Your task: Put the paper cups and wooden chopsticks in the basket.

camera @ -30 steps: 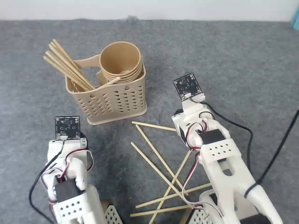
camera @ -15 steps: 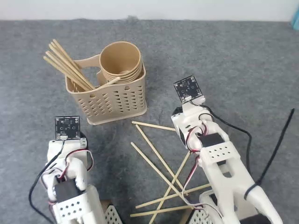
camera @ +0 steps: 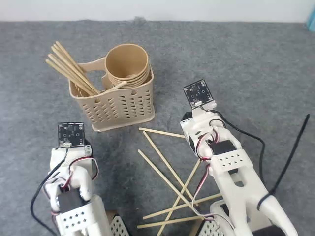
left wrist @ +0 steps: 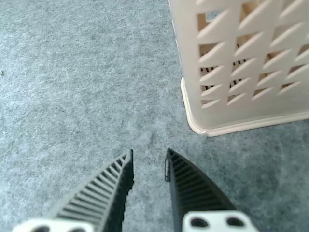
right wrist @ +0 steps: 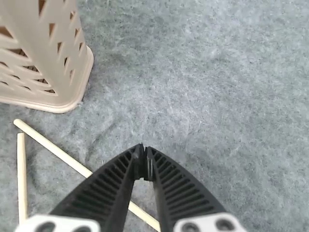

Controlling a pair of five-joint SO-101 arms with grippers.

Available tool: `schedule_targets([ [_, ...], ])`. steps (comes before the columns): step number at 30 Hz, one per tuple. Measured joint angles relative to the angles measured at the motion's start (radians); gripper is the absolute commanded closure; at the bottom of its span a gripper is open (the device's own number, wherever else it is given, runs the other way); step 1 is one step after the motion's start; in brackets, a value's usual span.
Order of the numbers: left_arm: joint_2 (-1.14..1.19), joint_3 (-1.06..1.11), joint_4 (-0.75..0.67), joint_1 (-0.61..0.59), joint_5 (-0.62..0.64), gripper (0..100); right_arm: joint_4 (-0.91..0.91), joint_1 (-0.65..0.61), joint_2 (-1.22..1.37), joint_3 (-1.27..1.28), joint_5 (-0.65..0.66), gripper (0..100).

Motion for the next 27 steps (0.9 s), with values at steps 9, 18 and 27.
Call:
schedule_targets([
  [9,0.0,0.0,0.0,0.006,0.0,90,0.0,0.0,0.0,0.0,0.037,99.2],
  [18,0.0,0.0,0.0,0.008,0.0,90,-0.06,-0.015,0.132,0.021,0.233,99.2],
  [27,0.0,0.0,0.0,0.006,0.0,90,-0.305,-0.015,0.387,0.003,0.252,99.2],
])
